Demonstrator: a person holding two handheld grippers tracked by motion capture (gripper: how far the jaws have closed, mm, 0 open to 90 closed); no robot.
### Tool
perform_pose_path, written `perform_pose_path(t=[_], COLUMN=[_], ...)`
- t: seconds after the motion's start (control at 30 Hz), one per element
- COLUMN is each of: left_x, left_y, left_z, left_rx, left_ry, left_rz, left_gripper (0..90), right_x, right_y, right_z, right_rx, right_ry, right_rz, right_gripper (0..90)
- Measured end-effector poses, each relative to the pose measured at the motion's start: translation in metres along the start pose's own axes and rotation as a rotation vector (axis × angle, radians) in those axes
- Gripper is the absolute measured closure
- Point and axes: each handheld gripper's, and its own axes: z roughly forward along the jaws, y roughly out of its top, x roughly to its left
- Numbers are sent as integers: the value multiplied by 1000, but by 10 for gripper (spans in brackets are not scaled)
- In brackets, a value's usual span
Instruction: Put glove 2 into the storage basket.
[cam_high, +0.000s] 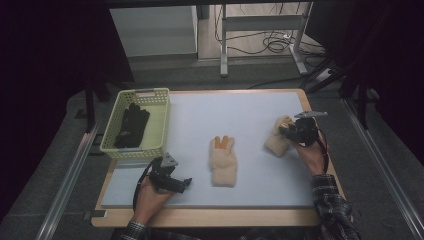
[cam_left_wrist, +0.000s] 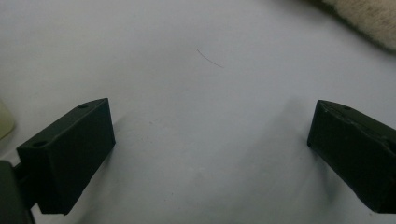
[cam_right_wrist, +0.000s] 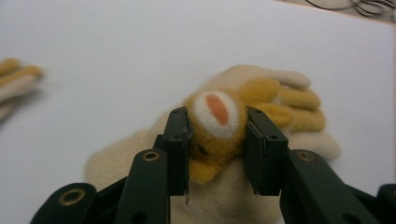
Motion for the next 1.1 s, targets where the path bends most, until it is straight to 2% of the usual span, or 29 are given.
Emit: perform_pose_path(t=[0.13, 0.3, 0.4, 0.7, 0.9, 1.1], left_x=[0, 0, 0, 0, 0, 0], left_y=[0, 0, 0, 0, 0, 0], left_z=[0, 0, 0, 0, 0, 0], left_rx=[0, -1, -1, -3, -5, -4], left_ry=[0, 0, 0, 1, 1, 2], left_rz=[0, -1, -2, -1, -3, -1], left_gripper=[9, 9, 9, 9, 9, 9], right_x=[17, 44, 63, 117, 158, 182], right_y=[4, 11, 17, 29, 36, 31], right_z=[-7, -16, -21, -25, -15, 11], right_rx=[-15, -34, -43, -48, -24, 33], right_ry=[58, 139, 189, 335, 413, 447], right_rz=[-34, -103, -159, -260, -337, -376], right_gripper=[631, 628, 626, 625, 623, 616])
